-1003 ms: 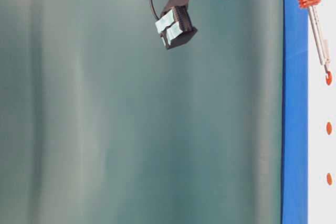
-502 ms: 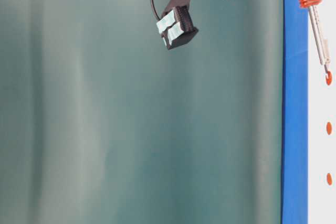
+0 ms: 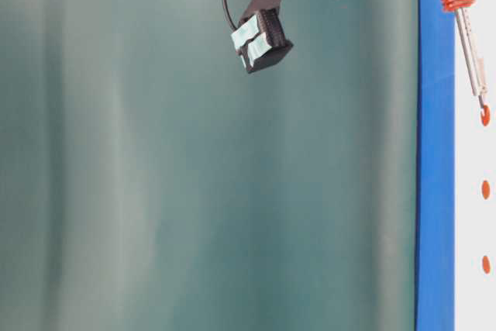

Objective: Touch the tip of the soldering iron to the mark.
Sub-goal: 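Lower the iron tip onto the rightmost red dot and hold, then lift the iron tip up off the rightmost dot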

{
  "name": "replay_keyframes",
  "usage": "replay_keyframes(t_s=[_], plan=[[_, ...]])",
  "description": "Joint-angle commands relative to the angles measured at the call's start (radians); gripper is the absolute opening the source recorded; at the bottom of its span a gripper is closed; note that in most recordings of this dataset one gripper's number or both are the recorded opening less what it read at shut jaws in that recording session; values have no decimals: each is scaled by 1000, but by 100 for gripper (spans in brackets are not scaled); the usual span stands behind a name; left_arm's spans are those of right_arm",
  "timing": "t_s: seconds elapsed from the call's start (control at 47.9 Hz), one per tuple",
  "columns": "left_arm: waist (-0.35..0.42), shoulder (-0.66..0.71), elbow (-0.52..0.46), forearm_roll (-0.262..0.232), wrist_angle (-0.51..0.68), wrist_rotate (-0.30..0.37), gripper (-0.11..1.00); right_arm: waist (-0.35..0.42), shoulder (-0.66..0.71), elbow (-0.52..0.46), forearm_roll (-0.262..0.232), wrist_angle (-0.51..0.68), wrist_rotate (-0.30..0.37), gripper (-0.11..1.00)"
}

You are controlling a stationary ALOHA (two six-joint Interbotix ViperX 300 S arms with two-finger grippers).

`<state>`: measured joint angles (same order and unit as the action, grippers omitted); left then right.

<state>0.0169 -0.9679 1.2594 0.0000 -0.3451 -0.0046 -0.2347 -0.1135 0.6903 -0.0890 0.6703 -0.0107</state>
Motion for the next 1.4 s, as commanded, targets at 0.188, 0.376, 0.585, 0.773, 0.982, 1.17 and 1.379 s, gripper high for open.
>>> replay_keyframes(t_s=[0.188,0.376,0.585,0.773,0.982,1.17,1.379], plan=[[2,3,-11,2,-6,0,0,-2,-8,-18,2,-5,2,6],[2,3,-11,2,-6,-2,0,-2,-29,-35,2,6,2,6],[2,3,-14,3,-11,0,0,-2,-92,-72,-2,71,0,6],[2,3,-14,2,-11,-2,0,-2,-160,-121,-29,160,2,6],[2,3,-14,2,-11,-2,0,-2,-199,-149,-38,198,2,6],[2,3,-12,2,-11,-12,0,-2,-202,-147,-40,195,2,6],[2,3,-12,2,-11,-12,0,5,-204,-144,-38,195,18,6]])
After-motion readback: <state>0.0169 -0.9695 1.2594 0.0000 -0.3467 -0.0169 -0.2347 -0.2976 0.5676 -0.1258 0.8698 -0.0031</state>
